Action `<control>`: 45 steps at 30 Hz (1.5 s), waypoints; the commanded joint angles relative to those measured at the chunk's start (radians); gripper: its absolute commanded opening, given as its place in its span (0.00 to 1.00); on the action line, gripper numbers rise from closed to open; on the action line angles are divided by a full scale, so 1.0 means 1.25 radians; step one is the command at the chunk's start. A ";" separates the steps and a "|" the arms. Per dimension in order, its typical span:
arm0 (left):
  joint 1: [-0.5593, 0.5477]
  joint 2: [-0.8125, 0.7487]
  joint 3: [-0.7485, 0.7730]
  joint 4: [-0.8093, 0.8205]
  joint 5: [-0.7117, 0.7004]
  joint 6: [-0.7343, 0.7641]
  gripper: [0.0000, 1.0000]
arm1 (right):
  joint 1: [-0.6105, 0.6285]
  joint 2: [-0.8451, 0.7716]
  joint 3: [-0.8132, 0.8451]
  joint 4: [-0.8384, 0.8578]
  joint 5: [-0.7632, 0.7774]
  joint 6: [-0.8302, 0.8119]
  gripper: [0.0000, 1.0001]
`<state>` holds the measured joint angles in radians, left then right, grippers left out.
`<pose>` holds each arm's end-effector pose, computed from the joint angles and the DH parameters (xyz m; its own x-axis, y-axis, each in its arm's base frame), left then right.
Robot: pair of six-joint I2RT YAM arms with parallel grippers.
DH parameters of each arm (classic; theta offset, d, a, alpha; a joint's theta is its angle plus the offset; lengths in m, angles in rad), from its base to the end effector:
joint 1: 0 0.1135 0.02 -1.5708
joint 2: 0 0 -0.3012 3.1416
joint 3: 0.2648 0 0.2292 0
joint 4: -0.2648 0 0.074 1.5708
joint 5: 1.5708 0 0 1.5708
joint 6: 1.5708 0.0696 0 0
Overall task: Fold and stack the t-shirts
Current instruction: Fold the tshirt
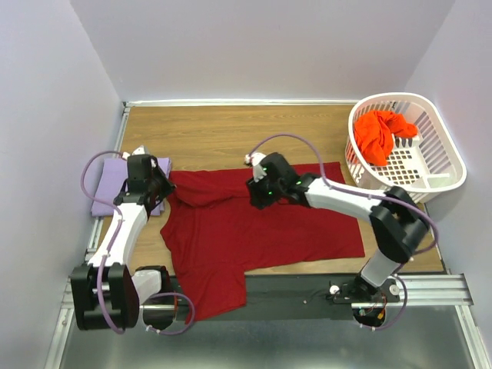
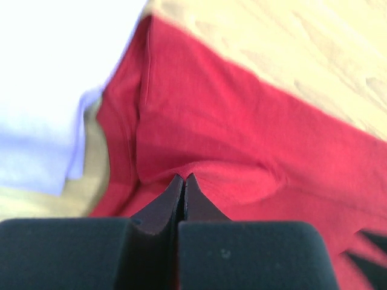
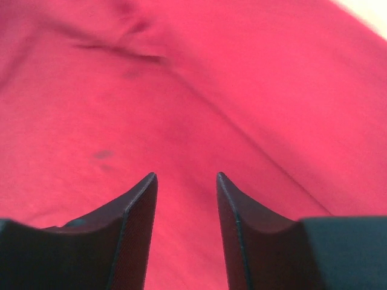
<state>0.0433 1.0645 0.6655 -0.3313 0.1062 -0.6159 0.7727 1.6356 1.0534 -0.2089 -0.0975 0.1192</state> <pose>0.2079 0.0016 0.2507 -0.5647 -0.5994 -0.5672 -0.3557 0.7970 -0.4881 0.2516 0.2547 0.2407 -0.5940 -0.4138 -0.6898 -0.6779 0.7192 0.1523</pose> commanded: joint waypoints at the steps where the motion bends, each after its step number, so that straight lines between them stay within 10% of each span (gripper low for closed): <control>1: -0.004 0.094 0.060 0.092 -0.056 0.045 0.04 | 0.065 0.094 0.076 0.063 -0.041 -0.066 0.49; 35: -0.024 0.275 0.107 0.161 -0.035 0.111 0.04 | 0.184 0.481 0.420 0.079 -0.055 -0.212 0.44; 45: -0.029 0.271 0.105 0.161 -0.037 0.111 0.03 | 0.186 0.493 0.411 0.089 -0.019 -0.184 0.15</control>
<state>0.0158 1.4052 0.8059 -0.1509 0.0677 -0.4931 0.9951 2.2120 1.5650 -0.0986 -0.1455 -0.1276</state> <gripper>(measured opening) 0.039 0.187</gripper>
